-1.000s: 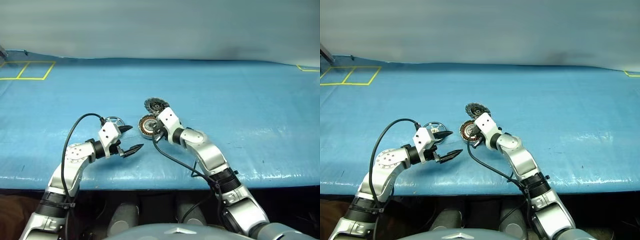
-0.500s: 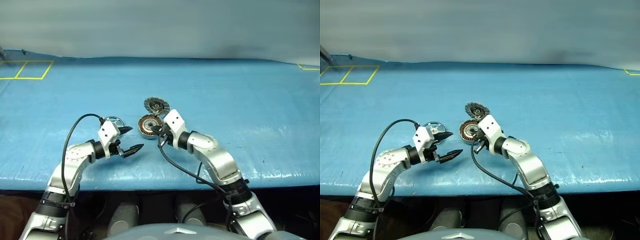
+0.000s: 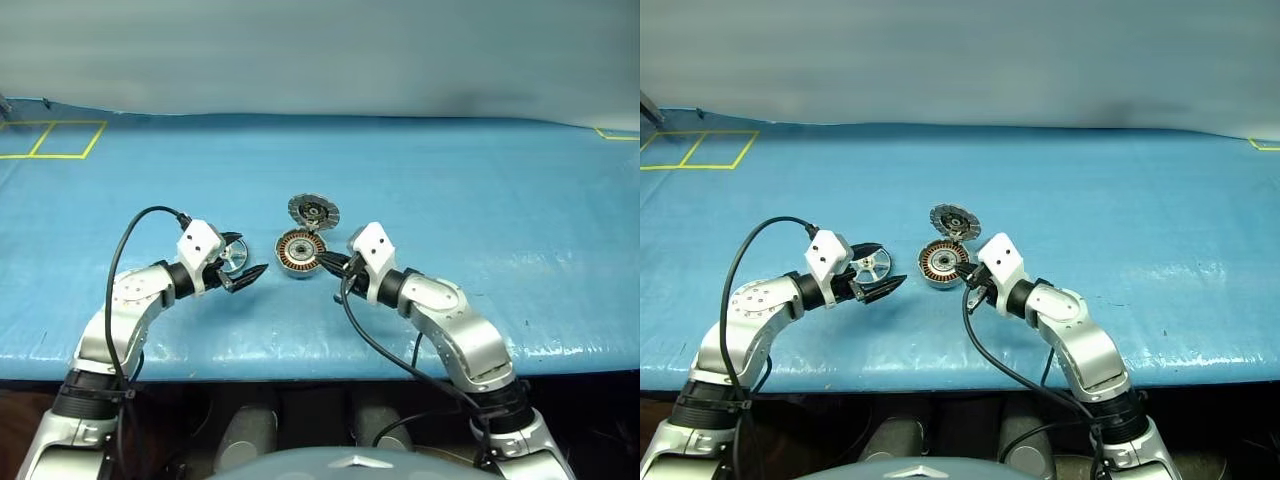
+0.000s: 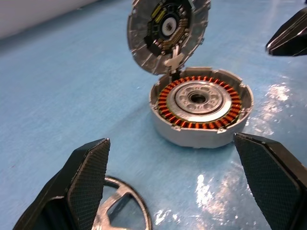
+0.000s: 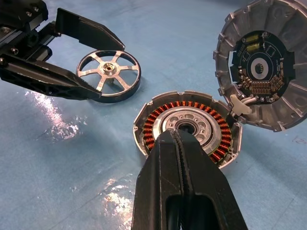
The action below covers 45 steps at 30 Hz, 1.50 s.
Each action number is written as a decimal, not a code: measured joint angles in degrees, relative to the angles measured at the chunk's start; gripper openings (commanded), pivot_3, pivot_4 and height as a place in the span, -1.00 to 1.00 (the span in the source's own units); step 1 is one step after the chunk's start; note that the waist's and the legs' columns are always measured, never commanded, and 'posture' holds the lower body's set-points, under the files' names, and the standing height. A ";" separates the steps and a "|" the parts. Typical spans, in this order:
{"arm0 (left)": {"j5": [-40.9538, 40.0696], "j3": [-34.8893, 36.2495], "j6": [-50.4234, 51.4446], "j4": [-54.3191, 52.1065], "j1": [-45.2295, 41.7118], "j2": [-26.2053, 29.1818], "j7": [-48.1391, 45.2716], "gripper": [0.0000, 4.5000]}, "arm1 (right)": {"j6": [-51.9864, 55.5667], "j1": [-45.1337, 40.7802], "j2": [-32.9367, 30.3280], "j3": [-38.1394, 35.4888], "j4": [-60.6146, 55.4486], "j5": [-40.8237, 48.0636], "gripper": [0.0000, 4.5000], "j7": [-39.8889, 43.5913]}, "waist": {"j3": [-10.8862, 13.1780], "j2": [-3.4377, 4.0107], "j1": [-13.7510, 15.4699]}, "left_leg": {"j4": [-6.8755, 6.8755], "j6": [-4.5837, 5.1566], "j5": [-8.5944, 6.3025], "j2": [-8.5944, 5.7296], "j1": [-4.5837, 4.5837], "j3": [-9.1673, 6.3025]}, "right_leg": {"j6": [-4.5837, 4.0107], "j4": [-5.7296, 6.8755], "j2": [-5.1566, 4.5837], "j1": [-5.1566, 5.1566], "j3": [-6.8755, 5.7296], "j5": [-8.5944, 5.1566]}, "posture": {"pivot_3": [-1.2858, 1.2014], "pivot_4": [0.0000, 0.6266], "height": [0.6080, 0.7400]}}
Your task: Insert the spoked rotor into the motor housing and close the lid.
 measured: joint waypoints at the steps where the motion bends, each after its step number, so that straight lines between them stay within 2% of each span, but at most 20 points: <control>1: 0.19 0.10 1.00 -0.01 0.00 0.00 0.70 1.00 | -0.01 0.29 -0.03 -0.02 0.00 0.01 -0.98 -0.20 | 0.00 -0.01 0.02 | 0.00 0.00 0.00 0.00 0.00 0.00 | 0.01 -0.01 0.00 0.00 0.00 0.00 | 0.03 -0.52 1.00; 3: 0.52 0.11 2.45 -0.15 0.05 0.04 1.68 1.00 | -0.01 0.64 -0.04 0.00 0.00 0.03 -0.98 -0.34 | 0.01 -0.01 0.03 | 0.00 0.00 0.00 0.00 -0.01 0.00 | 0.01 -0.01 0.00 0.00 0.00 0.00 | 0.03 -0.52 1.00; 6: 0.71 0.13 4.12 -0.93 0.32 0.02 3.29 0.75 | -0.01 0.86 -0.03 0.01 0.00 0.05 -1.00 -0.76 | 0.03 -0.02 0.00 | 0.00 -0.01 0.00 0.01 -0.01 0.00 | 0.01 -0.01 0.00 -0.01 0.00 0.00 | 0.03 -0.52 1.00; 8: 0.86 0.15 4.83 -1.40 0.52 0.01 4.14 0.49 | -0.01 0.86 -0.04 0.03 0.00 0.08 -1.00 -0.96 | 0.03 -0.02 0.01 | 0.00 -0.01 0.00 0.01 -0.01 0.00 | 0.01 -0.01 0.00 -0.01 0.00 0.00 | 0.03 -0.52 1.00; 25: 2.76 3.13 9.69 -2.18 2.19 -2.06 14.33 0.49 | 0.00 0.86 -0.49 1.20 1.07 -0.03 -1.00 -1.55 | 0.05 -0.06 0.25 | 0.00 -0.02 -0.01 0.01 -0.01 0.00 | 0.06 -0.01 0.00 -0.01 -0.02 0.04 | 0.03 -0.52 1.00; 41: 3.37 1.77 14.90 -1.92 1.12 -2.06 15.02 0.49 | 0.01 0.87 -0.59 1.75 1.46 -0.05 -1.00 -2.71 | 0.07 -0.09 0.38 | 0.01 -0.02 -0.01 0.00 0.00 0.00 | 0.05 -0.01 0.00 0.00 -0.02 0.03 | 0.03 -0.52 1.00; 45: 3.34 1.77 15.15 -1.99 0.98 -2.04 14.94 0.07 | 0.01 0.87 -0.56 1.78 1.46 -0.15 -1.00 -2.80 | 0.07 -0.08 0.38 | 0.01 -0.02 -0.01 0.00 0.02 0.00 | 0.03 -0.01 0.00 0.02 -0.02 0.02 | 0.03 -0.52 1.00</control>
